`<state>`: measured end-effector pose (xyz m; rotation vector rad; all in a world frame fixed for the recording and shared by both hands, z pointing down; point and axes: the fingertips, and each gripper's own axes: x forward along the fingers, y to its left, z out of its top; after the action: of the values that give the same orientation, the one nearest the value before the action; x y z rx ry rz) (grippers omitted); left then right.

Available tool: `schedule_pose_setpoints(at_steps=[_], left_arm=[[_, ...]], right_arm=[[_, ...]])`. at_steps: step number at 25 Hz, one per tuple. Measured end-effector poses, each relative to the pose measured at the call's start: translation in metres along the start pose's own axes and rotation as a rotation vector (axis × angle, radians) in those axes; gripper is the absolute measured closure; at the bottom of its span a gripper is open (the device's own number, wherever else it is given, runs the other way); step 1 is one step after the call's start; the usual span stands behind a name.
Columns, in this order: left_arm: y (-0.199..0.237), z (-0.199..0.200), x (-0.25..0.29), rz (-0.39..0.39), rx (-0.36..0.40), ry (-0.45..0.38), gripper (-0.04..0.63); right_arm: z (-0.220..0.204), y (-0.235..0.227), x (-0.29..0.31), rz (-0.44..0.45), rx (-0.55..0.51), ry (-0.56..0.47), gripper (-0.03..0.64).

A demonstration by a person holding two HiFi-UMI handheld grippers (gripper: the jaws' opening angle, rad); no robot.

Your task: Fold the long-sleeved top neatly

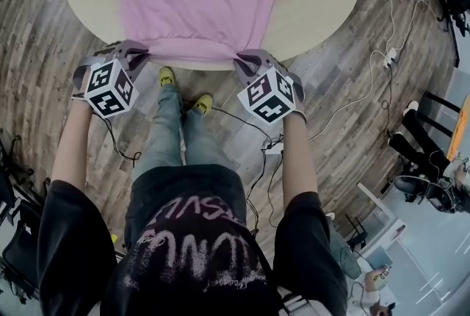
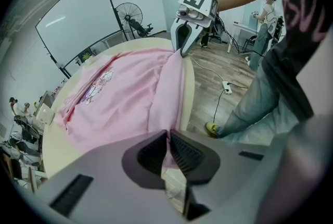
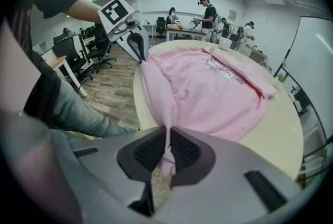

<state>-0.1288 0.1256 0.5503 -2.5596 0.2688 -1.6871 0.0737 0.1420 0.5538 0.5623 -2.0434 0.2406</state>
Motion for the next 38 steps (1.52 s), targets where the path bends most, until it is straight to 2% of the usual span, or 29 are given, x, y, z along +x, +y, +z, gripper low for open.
schedule_pose_setpoints(at_steps=[11,19,29,38], left_arm=[[-0.060,-0.005,-0.007,-0.049,-0.009,-0.003,0.567],[-0.084,0.001,-0.028,-0.088,-0.004,-0.006,0.568],[-0.026,0.040,-0.077,-0.020,0.036,-0.034,0.568],[0.062,0.066,-0.092,-0.032,0.041,-0.089,0.568]], right_arm=[[-0.023,0.053,-0.015,0.042,0.013,0.009,0.586],[-0.028,0.077,-0.037,0.139,0.005,0.016,0.586],[0.014,0.037,-0.080,0.166,-0.045,-0.021,0.586],[0.067,-0.043,-0.100,0.162,-0.058,-0.020,0.586]])
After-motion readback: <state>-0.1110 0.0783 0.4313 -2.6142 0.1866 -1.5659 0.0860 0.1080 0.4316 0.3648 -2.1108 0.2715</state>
